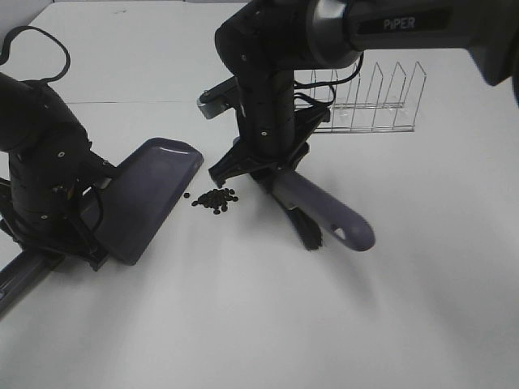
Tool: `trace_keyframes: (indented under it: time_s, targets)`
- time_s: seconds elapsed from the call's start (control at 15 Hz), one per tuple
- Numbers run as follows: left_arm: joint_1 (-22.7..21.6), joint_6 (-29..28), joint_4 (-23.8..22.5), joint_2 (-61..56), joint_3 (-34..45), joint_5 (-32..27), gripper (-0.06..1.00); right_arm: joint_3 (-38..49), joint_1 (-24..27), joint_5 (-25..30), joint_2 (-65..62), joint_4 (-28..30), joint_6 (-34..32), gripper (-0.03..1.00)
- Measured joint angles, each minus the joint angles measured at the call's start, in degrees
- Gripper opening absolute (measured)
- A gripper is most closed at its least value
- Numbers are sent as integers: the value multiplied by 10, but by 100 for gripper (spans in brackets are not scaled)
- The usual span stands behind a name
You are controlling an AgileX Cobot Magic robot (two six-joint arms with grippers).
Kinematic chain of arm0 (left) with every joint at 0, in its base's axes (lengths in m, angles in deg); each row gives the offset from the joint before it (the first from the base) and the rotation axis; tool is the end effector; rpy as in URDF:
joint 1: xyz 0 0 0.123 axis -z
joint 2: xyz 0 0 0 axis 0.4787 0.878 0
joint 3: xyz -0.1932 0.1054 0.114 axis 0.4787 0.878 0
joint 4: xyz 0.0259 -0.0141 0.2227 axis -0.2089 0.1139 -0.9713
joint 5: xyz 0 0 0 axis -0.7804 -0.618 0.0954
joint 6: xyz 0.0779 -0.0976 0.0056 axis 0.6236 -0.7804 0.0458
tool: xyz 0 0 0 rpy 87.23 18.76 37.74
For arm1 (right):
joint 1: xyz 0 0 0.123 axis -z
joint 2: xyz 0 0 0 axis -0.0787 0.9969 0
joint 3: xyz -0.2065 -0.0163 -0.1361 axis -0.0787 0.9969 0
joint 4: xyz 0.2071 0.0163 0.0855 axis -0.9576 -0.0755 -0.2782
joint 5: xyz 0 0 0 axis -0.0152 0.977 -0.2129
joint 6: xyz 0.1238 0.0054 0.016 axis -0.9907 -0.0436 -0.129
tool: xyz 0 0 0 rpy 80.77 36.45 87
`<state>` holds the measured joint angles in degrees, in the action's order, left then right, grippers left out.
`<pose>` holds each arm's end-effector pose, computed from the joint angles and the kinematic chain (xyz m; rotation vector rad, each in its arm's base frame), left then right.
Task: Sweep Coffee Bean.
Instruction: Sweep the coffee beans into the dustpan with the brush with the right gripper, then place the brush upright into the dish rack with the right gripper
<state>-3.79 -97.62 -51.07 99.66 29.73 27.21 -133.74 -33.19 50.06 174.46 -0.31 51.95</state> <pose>0.2790 -0.0821 0.0401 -0.6462 -2.9780 -0.5635 0.3474 0.2392 0.0859 -0.7618 2.8517 -0.1862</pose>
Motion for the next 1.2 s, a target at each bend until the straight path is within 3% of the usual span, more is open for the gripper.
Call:
trace_keyframes:
  time_s: [0.13,0.4,0.53,0.73,0.87,1.07,1.2]
  targets:
    - [0,0,1,0,0,0,33,-28,1,-21,23,-62,14,36]
    - [0,0,5,0,0,-2,33,-50,1,-115,45,-257,56,36]
    - [0,0,7,0,0,-3,33,-50,10,-155,46,-405,112,36]
    - [-1,0,16,0,0,-5,33,-50,45,-144,56,-606,223,36]
    - [-1,0,17,0,0,-5,33,-49,76,-107,52,-694,290,36]
    - [-1,0,19,0,0,-5,33,-48,111,-83,6,-673,312,36]
    - [-5,0,38,0,-2,-10,33,-48,141,-56,-85,-524,291,36]
